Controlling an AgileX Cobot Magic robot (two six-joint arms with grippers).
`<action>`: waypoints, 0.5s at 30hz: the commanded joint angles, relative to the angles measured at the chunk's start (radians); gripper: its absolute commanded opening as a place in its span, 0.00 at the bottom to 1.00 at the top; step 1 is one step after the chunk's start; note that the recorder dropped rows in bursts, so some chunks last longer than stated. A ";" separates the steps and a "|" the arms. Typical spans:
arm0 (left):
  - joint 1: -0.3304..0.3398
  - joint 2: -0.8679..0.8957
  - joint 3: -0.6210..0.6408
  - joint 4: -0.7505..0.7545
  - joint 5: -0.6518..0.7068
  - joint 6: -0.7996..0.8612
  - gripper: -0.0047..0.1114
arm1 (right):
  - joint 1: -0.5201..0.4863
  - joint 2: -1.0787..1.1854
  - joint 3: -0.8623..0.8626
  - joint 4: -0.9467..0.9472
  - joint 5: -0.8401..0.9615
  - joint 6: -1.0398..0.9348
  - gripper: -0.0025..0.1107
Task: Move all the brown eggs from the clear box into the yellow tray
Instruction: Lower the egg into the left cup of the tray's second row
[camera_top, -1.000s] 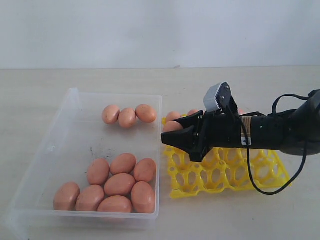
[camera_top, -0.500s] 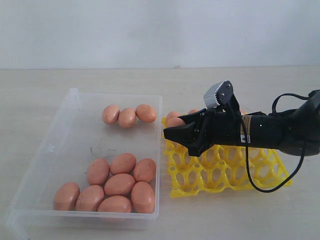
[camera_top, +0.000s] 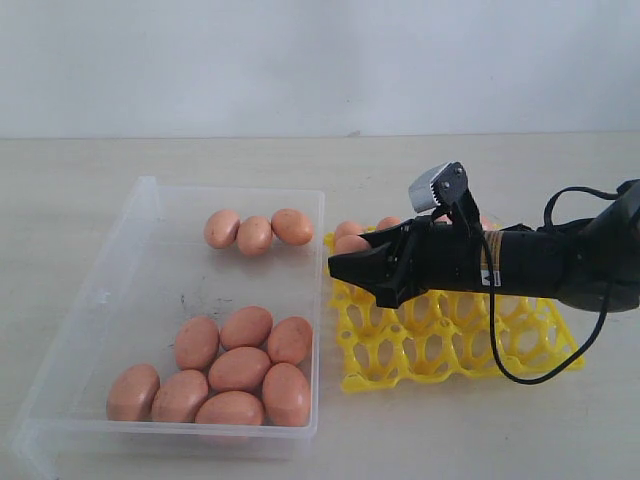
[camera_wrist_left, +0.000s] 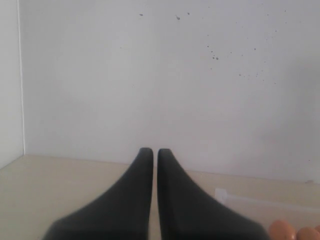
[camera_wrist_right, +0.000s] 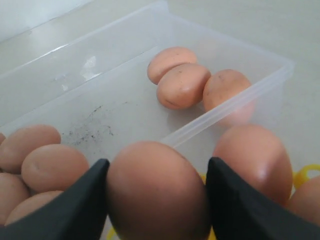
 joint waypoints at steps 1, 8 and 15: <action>-0.001 -0.002 -0.001 0.004 0.003 0.005 0.07 | 0.002 -0.004 -0.004 0.007 0.009 0.032 0.49; -0.001 -0.002 -0.001 0.004 0.003 0.005 0.07 | 0.002 -0.004 -0.004 0.000 0.009 0.054 0.49; -0.001 -0.002 -0.001 0.004 0.003 0.005 0.07 | 0.002 -0.006 -0.004 -0.012 0.002 0.108 0.49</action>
